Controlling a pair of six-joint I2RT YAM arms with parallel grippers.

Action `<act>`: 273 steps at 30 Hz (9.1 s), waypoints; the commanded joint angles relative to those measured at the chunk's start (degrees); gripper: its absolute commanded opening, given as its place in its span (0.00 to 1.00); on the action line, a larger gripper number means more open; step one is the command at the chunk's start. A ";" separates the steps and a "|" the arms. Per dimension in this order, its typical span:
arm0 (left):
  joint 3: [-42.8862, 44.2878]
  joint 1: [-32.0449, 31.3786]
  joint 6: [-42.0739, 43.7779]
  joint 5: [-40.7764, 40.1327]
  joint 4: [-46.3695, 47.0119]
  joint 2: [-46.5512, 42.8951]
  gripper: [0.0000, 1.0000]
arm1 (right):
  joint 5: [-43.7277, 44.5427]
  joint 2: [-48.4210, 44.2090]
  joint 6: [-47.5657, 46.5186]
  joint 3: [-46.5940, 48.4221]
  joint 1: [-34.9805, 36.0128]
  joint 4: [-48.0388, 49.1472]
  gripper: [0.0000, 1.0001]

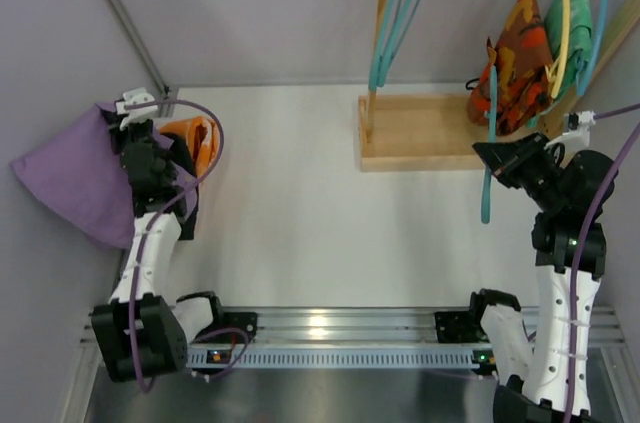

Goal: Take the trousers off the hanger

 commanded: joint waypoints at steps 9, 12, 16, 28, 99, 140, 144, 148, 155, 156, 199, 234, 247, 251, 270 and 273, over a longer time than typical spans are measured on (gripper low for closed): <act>6.52 1.03 -12.83 12.22 8.30 22.92 0.00 | -2.06 -0.81 -3.74 8.59 -0.70 0.48 0.00; 9.86 2.17 -16.97 11.67 2.50 26.91 0.00 | -3.65 -0.55 -4.09 10.09 -0.61 0.04 0.00; 10.04 2.70 -18.12 14.13 -1.28 26.92 0.03 | -5.50 0.33 -5.06 11.85 -0.70 -0.92 0.00; 13.19 2.70 -26.03 32.32 -22.37 8.21 0.77 | -8.31 5.86 -4.98 20.63 -0.61 -3.47 0.00; 22.17 2.61 -40.00 50.70 -43.74 -16.77 0.99 | 13.84 35.60 -4.52 44.82 21.10 8.05 0.99; 20.76 2.70 -43.96 53.16 -43.74 -17.56 0.99 | -15.35 50.43 -19.13 65.82 -18.11 -7.61 0.75; 20.94 2.70 -44.05 53.25 -43.74 -17.21 0.99 | -13.41 52.18 -17.46 65.64 -15.65 -5.32 0.71; 21.20 2.61 -43.70 53.25 -43.74 -16.94 0.99 | -12.35 54.38 -15.35 65.73 -12.92 -2.78 0.70; 21.47 2.61 -43.34 53.34 -43.74 -16.59 0.99 | -11.30 56.40 -11.75 65.55 -8.70 1.01 0.62; 21.55 2.61 -43.34 53.25 -43.83 -16.33 0.99 | -10.69 56.58 -10.61 65.46 -8.44 1.44 0.62; 22.87 2.70 -46.24 54.22 -42.07 -14.83 0.99 | -22.11 51.48 33.08 57.89 -6.32 53.13 0.00; 8.63 -31.78 -7.60 60.74 -27.48 -16.52 0.93 | -27.47 16.34 42.40 18.97 -6.15 52.17 0.00; 15.75 -75.07 -2.03 23.67 -8.45 7.83 0.76 | -25.36 8.86 37.21 16.51 -6.15 35.56 0.00; 19.17 -81.14 -3.79 17.84 -0.18 15.39 0.74 | -25.45 7.89 37.56 16.07 -6.15 34.23 0.00; 34.64 -88.00 -3.27 7.20 5.30 34.91 0.68 | -25.54 5.69 38.97 17.30 -3.87 33.53 0.00; 35.18 -88.00 -2.39 6.58 5.39 36.22 0.68 | -25.45 5.78 38.88 18.17 -3.60 33.18 0.00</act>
